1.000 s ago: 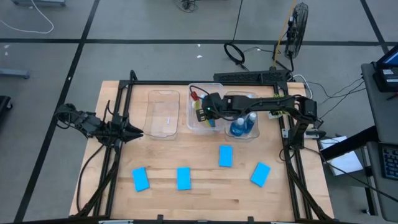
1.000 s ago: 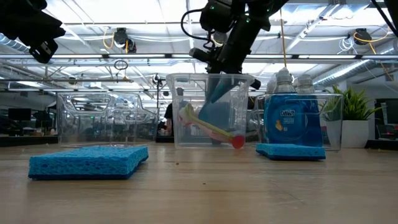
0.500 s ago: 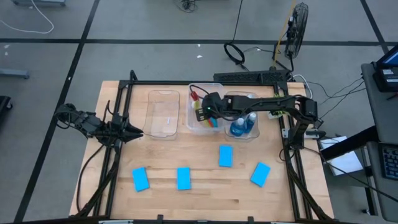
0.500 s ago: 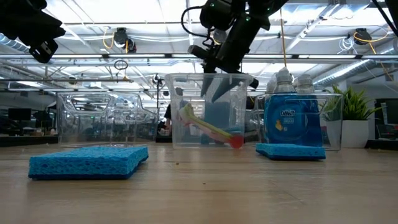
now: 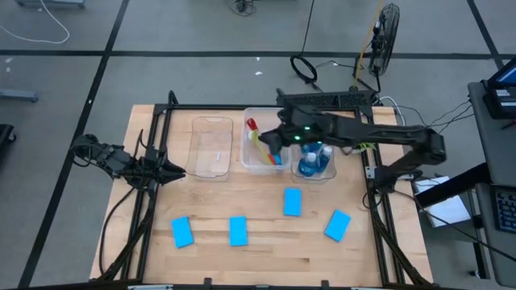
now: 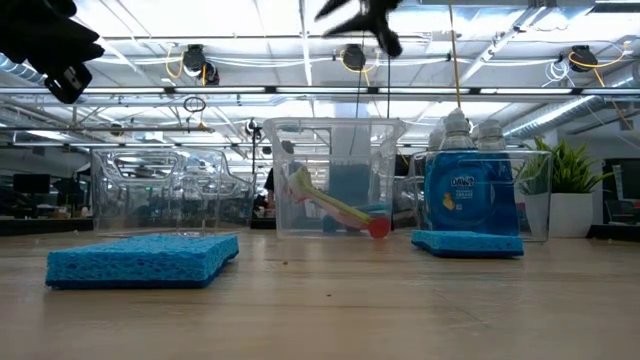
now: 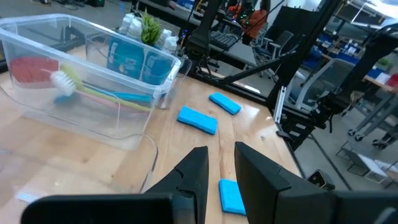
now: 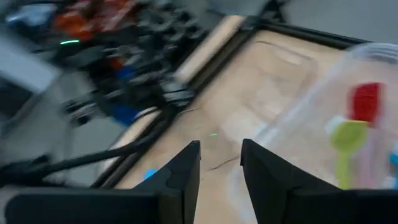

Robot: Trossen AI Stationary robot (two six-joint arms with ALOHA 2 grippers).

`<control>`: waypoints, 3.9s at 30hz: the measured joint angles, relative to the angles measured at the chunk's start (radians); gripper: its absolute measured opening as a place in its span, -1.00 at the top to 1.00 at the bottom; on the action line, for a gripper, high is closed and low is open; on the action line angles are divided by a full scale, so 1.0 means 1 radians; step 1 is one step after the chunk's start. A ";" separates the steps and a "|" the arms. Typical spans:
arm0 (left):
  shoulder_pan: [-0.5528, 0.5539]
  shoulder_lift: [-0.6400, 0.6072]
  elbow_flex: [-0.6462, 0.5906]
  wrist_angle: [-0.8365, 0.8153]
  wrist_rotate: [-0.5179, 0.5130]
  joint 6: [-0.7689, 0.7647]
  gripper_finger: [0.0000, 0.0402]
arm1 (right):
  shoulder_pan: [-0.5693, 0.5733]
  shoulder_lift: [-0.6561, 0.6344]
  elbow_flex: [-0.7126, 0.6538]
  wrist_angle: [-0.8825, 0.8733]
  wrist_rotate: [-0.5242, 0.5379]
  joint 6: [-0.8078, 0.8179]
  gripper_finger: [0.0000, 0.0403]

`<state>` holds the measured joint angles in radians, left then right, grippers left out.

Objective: Pick & Place Kitchen Sink Supplies
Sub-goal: Put the blue sponge into the left transparent bin

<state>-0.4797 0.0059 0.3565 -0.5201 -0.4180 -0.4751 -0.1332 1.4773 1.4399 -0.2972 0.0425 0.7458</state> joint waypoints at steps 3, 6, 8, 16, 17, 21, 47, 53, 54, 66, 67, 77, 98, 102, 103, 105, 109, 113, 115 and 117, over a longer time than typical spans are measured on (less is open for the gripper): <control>0.000 0.000 0.000 0.000 0.000 -0.023 0.60 | 0.033 -0.068 0.000 -0.003 -0.084 -0.035 0.52; 0.000 0.000 0.000 0.000 0.001 -0.026 0.60 | 0.080 -0.135 0.000 -0.038 -0.133 -0.058 0.56; 0.000 0.000 0.000 0.000 0.001 -0.028 0.60 | 0.119 -0.178 0.000 -0.072 -0.134 -0.066 0.60; 0.000 0.000 0.000 0.001 0.001 -0.028 0.60 | 0.297 -0.289 0.000 -0.303 -0.039 0.038 0.86; 0.000 0.000 0.000 0.001 0.001 -0.028 0.60 | 0.318 -0.295 0.000 -0.344 -0.040 0.074 0.90; 0.000 0.000 0.000 0.001 0.001 -0.032 0.60 | 0.399 -0.307 0.000 -0.519 -0.044 0.264 0.98; 0.000 0.000 0.000 0.001 -0.001 -0.012 0.60 | 0.795 -0.310 -0.251 -0.826 -0.126 1.272 0.57; 0.000 0.000 0.000 0.001 -0.001 -0.001 0.60 | 0.836 -0.311 -0.444 -0.653 -0.128 1.360 0.28; 0.000 0.000 0.000 0.001 -0.001 -0.002 0.60 | 0.841 -0.310 -0.476 -0.621 -0.143 1.372 0.24; 0.000 0.000 0.000 0.000 -0.001 0.000 0.60 | 0.897 -0.311 -0.780 -0.334 -0.203 1.556 -0.03; 0.000 0.000 0.000 0.001 -0.001 0.000 0.60 | 0.901 -0.311 -0.794 -0.320 -0.183 1.567 -0.02; 0.000 0.000 0.000 0.000 -0.002 0.000 0.60 | 0.900 -0.311 -0.910 -0.183 -0.115 1.575 0.01; 0.000 0.000 0.000 0.001 -0.002 -0.046 0.60 | 0.893 -0.311 -0.974 -0.125 0.043 1.572 0.72; 0.000 0.000 0.000 0.001 -0.002 -0.087 0.60 | 0.893 -0.310 -0.974 -0.126 0.117 1.553 0.91; 0.000 0.000 0.000 0.001 -0.002 -0.101 0.60 | 0.893 -0.310 -0.974 -0.125 0.133 1.542 0.95; 0.000 0.000 0.000 0.001 -0.002 -0.132 0.60 | 0.893 -0.310 -0.974 -0.120 0.155 1.519 0.98; 0.000 0.000 0.000 0.003 -0.002 -0.190 0.60 | 0.893 -0.309 -0.975 -0.099 0.161 1.479 0.99; 0.000 0.000 0.000 0.051 -0.002 -0.246 0.60 | 0.893 -0.309 -0.977 -0.036 0.154 1.408 1.00; 0.000 0.000 0.000 0.092 -0.001 -0.253 0.60 | 0.893 -0.308 -0.977 0.017 0.149 1.359 1.00; 0.000 0.000 0.000 0.133 -0.001 -0.252 0.60 | 0.894 -0.308 -0.977 0.080 0.147 1.305 1.00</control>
<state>-0.4794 0.0063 0.3565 -0.3872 -0.4194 -0.7266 0.7605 1.1690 0.4625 -0.2171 0.1898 2.0504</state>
